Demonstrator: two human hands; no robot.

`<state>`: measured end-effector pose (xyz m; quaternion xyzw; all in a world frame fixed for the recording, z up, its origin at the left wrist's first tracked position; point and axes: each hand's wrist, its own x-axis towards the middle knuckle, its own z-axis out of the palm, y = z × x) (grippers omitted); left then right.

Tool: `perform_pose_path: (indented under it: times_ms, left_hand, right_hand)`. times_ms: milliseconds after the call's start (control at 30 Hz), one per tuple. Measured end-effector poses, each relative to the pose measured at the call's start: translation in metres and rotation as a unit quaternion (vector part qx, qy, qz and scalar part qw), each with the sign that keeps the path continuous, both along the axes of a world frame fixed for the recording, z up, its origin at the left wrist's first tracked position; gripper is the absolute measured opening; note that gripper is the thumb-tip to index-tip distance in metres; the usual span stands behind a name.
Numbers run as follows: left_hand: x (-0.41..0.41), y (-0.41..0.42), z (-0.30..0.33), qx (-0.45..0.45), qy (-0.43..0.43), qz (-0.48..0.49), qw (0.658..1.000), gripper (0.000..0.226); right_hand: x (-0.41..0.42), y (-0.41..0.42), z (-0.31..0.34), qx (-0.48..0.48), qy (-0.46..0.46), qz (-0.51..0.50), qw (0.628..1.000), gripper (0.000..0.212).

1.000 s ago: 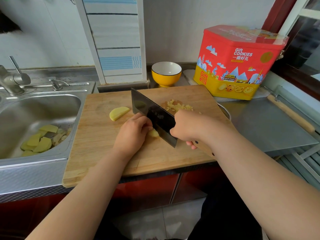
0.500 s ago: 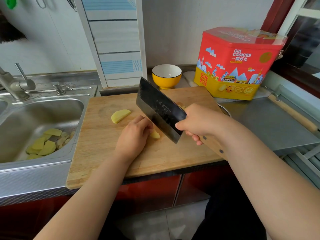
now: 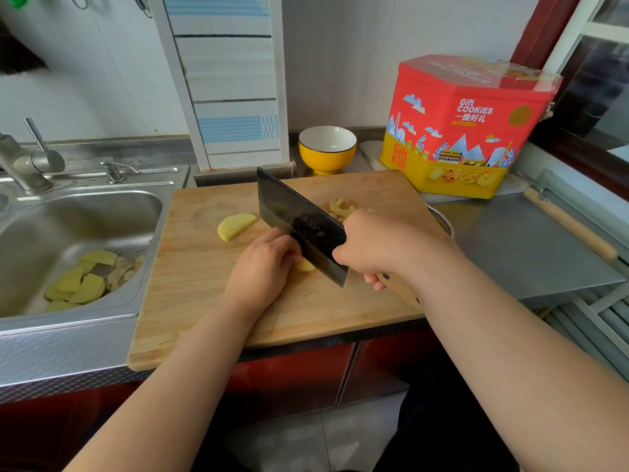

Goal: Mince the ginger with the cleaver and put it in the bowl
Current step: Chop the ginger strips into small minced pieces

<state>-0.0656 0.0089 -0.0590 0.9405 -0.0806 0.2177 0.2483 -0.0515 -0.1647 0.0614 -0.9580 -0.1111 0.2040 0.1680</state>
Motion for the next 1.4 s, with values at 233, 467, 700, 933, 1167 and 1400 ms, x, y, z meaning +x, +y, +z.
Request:
perform_pose_path:
  times_ms: [233, 467, 700, 933, 1167, 1400]
  left_hand:
    - [0.000, 0.001, -0.001, -0.003, -0.004, -0.005, 1.000, 0.006]
    - [0.000, 0.000, -0.001, -0.005, -0.004, -0.002, 1.000, 0.008]
    - [-0.002, 0.000, 0.000, -0.004, 0.000, -0.002, 1.000, 0.008]
    - [-0.003, 0.001, 0.001, -0.009, 0.007, -0.011, 1.000, 0.011]
    - [-0.005, 0.003, 0.000, 0.021, -0.007, -0.012, 1.000, 0.010]
    - [-0.005, 0.004, -0.001, 0.017, -0.003, -0.010, 1.000, 0.010]
  right_hand:
    - [0.000, 0.002, -0.004, -0.023, 0.000, 0.010, 1.000, 0.044]
    - [0.003, 0.003, -0.007, -0.039, 0.019, 0.021, 0.999, 0.043]
    - [0.005, -0.002, -0.017, -0.027, 0.012, 0.025, 0.999, 0.031]
    - [0.012, -0.024, -0.024, 0.060, 0.030, -0.004, 0.998, 0.013]
    - [0.007, -0.016, -0.008, 0.051, 0.009, 0.014, 0.999, 0.016]
    - [0.000, -0.004, -0.006, -0.005, 0.000, 0.026, 1.000, 0.029]
